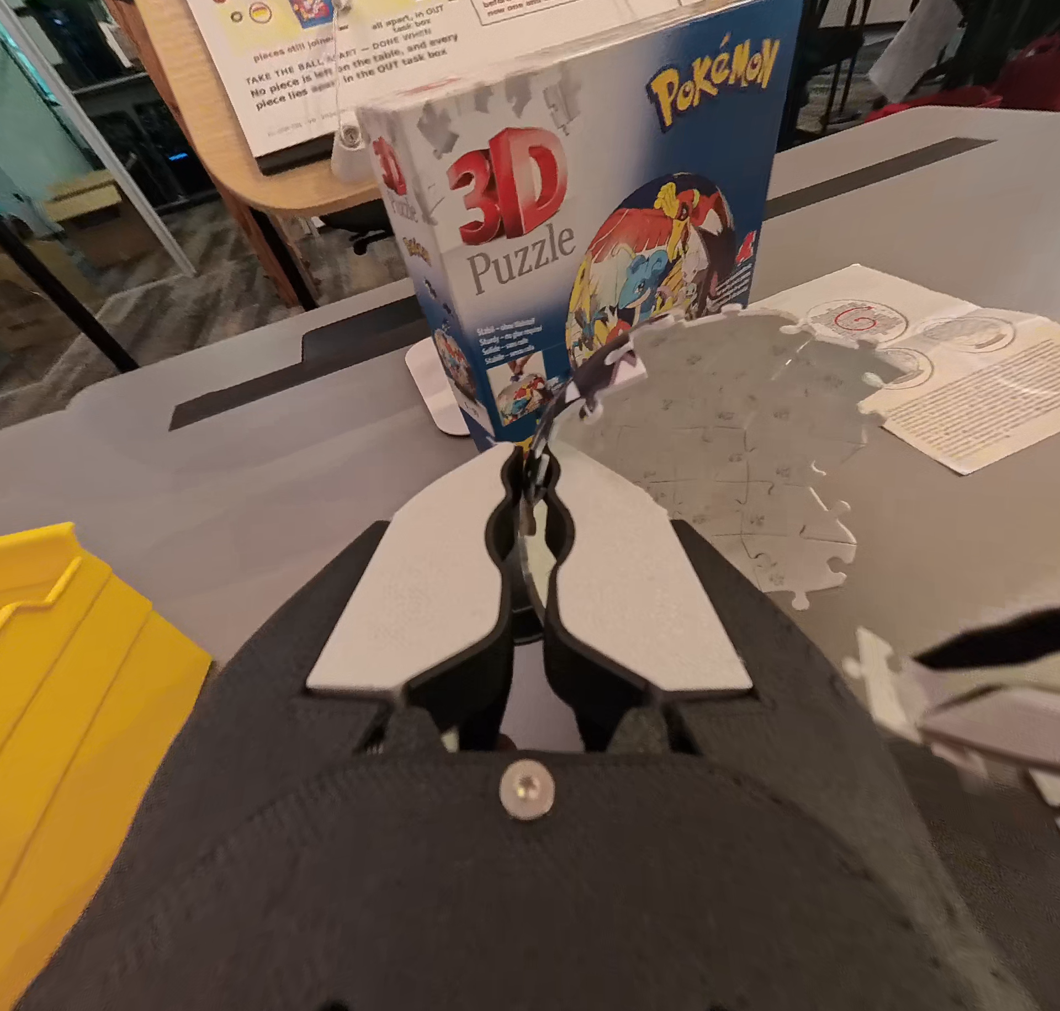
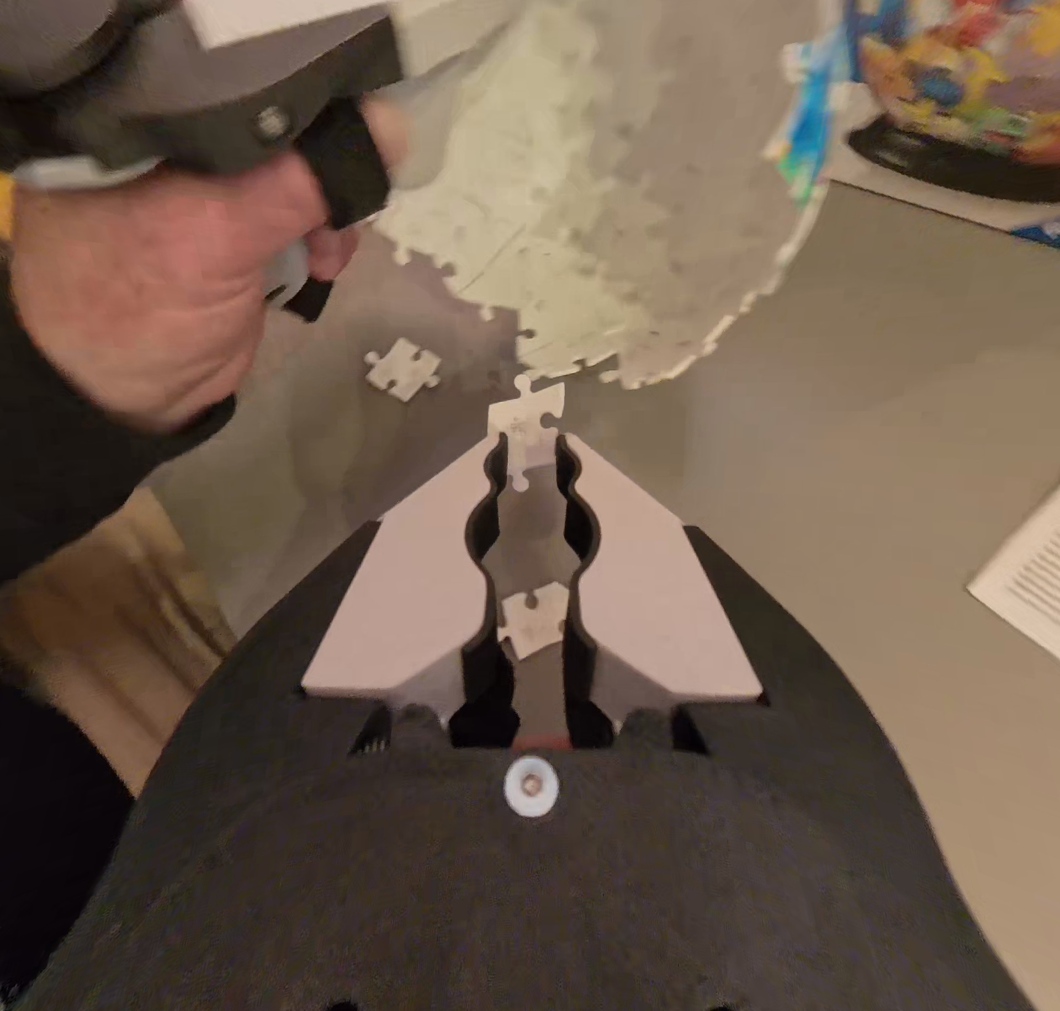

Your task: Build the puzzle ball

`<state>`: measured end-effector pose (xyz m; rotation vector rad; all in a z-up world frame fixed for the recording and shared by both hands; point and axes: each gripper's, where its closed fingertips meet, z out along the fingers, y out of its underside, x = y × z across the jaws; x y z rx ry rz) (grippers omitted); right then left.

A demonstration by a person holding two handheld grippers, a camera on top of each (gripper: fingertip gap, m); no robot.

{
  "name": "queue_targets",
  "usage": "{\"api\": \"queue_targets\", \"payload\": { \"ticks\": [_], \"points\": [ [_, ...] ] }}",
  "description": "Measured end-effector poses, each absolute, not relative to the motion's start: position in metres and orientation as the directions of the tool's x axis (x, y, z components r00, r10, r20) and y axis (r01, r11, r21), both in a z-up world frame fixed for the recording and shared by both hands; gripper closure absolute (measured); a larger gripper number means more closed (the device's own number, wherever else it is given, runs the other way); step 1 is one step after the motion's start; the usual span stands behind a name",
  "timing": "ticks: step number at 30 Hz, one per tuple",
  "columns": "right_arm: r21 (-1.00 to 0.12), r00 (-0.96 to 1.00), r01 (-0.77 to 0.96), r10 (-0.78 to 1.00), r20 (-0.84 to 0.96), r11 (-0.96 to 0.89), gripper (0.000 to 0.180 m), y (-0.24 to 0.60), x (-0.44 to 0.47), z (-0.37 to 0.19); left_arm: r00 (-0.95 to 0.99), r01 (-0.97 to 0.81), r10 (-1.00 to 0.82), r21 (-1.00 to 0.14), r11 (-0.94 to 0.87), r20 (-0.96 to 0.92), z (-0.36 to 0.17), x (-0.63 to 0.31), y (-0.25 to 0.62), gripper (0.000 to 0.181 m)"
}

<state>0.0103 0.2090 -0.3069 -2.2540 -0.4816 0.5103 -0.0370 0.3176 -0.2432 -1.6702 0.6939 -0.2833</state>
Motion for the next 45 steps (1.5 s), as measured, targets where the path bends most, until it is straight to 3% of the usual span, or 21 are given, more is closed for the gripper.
{"api": "queue_targets", "payload": {
  "ticks": [3, 7, 13, 21, 28, 45],
  "points": [
    [-0.739, 0.884, 0.078, 0.389, -0.259, -0.670, 0.165, 0.216, 0.024, -0.309, 0.794, -0.317, -0.558, -0.947, -0.045, -0.240, -0.243, -0.028, 0.312, 0.176],
    [-0.734, 0.893, 0.084, 0.378, -0.245, -0.674, 0.165, 0.217, 0.028, -0.313, 0.782, -0.340, -0.564, -0.940, -0.030, -0.265, -0.248, -0.018, 0.306, 0.176],
    [-0.679, 0.857, 0.367, 0.515, -0.019, -0.636, 0.165, 0.209, 0.030, -0.330, 0.745, -0.393, -0.585, -0.920, 0.002, -0.319, -0.257, -0.008, 0.301, 0.176],
    [-0.614, 0.783, 0.566, 0.592, 0.191, -0.550, 0.165, 0.215, 0.033, -0.331, 0.721, -0.425, -0.592, -0.905, 0.033, -0.360, -0.256, -0.001, 0.297, 0.176],
    [-0.524, 0.764, 0.617, 0.606, 0.222, -0.586, 0.164, 0.216, 0.039, -0.340, 0.710, -0.438, -0.593, -0.898, 0.050, -0.379, -0.254, 0.004, 0.294, 0.176],
    [-0.569, 0.772, 0.584, 0.612, 0.171, -0.579, 0.158, 0.212, 0.036, -0.336, 0.705, -0.440, -0.594, -0.896, 0.062, -0.387, -0.254, 0.004, 0.294, 0.176]
  ]
}}
